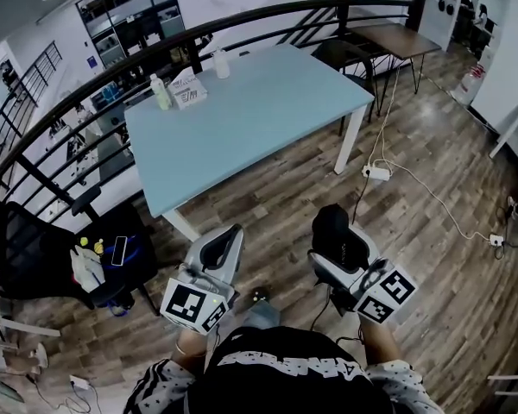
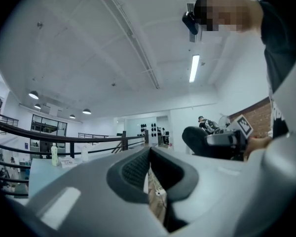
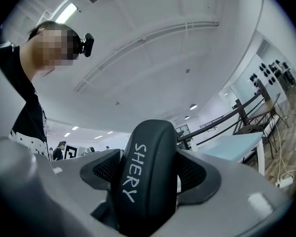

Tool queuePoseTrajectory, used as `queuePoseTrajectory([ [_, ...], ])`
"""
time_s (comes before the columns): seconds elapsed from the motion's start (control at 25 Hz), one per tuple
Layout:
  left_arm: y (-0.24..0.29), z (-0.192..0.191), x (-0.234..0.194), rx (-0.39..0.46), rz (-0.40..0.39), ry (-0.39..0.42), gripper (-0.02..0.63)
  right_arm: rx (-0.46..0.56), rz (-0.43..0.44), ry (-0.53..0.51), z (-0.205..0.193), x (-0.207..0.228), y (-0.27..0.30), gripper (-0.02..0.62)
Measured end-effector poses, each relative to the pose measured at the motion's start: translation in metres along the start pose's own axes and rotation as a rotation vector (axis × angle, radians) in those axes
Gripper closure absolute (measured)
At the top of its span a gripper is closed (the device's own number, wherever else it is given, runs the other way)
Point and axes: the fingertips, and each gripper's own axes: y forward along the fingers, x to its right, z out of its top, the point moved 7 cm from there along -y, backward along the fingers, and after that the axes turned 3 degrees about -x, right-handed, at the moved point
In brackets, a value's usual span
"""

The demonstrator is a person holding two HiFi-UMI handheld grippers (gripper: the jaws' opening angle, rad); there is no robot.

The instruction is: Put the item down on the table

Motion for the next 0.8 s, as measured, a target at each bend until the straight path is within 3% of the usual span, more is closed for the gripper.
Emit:
queuePoseTrajectory([
  [0.32,0.036,0.002,-0.030,0.003,-0.020,-0.004,0.606,0.018,-0.015,0.014,0.011,0.028,0.030,0.230],
  [0.8,0.057,-0.007,-0.115,-0.002,0.009,-0.036,0.606,0.064,-0.020,0.064,0.022,0.057,0.112,0.229],
])
